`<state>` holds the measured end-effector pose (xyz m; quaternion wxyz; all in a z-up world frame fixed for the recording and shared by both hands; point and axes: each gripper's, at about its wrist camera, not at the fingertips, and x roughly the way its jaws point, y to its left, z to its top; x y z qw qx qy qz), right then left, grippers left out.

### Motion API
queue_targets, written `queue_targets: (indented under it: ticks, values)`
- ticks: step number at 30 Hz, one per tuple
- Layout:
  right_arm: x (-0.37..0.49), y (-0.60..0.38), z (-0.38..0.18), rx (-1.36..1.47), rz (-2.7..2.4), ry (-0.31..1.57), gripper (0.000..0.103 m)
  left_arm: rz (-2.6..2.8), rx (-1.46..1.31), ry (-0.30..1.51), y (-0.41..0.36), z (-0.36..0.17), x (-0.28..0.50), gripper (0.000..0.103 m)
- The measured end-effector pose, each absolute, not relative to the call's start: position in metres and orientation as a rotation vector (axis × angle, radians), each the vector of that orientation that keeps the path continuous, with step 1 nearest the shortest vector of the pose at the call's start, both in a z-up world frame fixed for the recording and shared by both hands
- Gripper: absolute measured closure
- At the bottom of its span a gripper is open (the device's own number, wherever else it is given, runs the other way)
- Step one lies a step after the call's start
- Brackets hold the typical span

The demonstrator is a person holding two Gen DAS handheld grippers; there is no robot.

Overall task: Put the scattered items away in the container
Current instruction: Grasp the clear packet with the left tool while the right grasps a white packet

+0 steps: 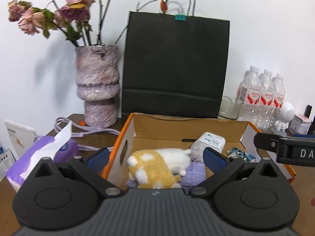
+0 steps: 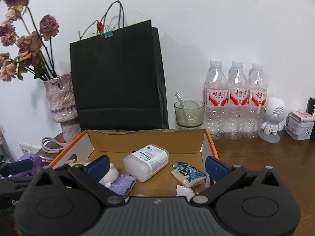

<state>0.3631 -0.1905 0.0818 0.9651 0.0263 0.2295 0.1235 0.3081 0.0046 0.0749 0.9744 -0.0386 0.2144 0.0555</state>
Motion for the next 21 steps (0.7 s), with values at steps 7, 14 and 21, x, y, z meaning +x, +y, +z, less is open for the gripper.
queue_targets:
  ticks: [7, 14, 21]
  values:
    - [0.336, -0.198, 0.085, 0.052, 0.243, 0.468, 0.000, 0.121, -0.109, 0.420, 0.020, 0.087, 0.278, 0.000]
    - [0.296, -0.222, 0.091, 0.118, 0.238, 0.470, 0.000, 0.096, -0.114, 0.422, 0.027, 0.097, 0.236, 0.000]
    - [0.255, -0.227, 0.081, 0.049, 0.217, 0.494, 0.000, 0.102, -0.083, 0.461, 0.036, 0.081, 0.199, 0.000]
